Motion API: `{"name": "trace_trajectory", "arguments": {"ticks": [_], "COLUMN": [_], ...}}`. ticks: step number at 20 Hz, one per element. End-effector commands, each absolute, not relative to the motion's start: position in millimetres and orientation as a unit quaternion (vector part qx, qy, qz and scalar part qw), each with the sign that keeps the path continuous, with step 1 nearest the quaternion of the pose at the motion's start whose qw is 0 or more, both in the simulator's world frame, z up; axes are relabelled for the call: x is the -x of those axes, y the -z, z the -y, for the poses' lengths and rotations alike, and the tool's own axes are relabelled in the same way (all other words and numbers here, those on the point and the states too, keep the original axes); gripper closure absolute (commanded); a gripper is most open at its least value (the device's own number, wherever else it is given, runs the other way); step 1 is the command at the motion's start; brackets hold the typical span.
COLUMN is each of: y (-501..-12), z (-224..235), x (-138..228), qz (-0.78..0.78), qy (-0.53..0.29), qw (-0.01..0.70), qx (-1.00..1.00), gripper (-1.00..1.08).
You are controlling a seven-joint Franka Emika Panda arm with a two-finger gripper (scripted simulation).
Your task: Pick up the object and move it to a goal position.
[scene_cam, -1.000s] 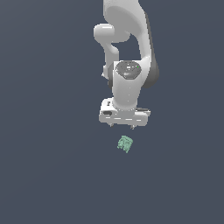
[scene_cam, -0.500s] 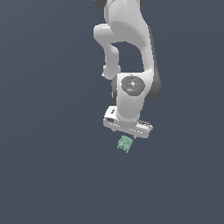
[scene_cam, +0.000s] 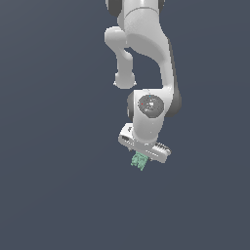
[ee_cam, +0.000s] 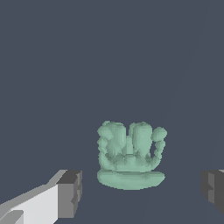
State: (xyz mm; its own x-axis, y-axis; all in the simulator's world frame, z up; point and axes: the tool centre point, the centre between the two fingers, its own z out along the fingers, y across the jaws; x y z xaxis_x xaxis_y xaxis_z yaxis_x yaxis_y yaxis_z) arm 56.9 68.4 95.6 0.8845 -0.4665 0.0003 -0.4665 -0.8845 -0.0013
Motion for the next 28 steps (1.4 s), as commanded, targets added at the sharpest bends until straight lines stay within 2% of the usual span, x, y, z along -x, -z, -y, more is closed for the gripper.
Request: {"name": "trace_trajectory", "arguments": {"ticks": [1, 9, 18, 24, 25, 28], "y": [-92.8, -87.9, -47.0, -41.1, -41.1, -41.1], "z": [-69.4, -70.2, -70.1, -70.1, -70.1, -70.1], "x": [-58.4, -58.6, -57.6, -59.0, -59.0, -59.0], "qz": [-0.250, -0.253, -0.255, -0.255, -0.255, -0.255], "qy": [0.000, 0.000, 0.000, 0.000, 0.000, 0.000], "qw": [0.000, 0.000, 0.000, 0.000, 0.000, 0.000], "qx": [0.968, 0.967, 0.967, 0.967, 0.967, 0.967], "gripper": [-0.92, -0.92, -0.92, -0.92, 1.08, 1.08]}}
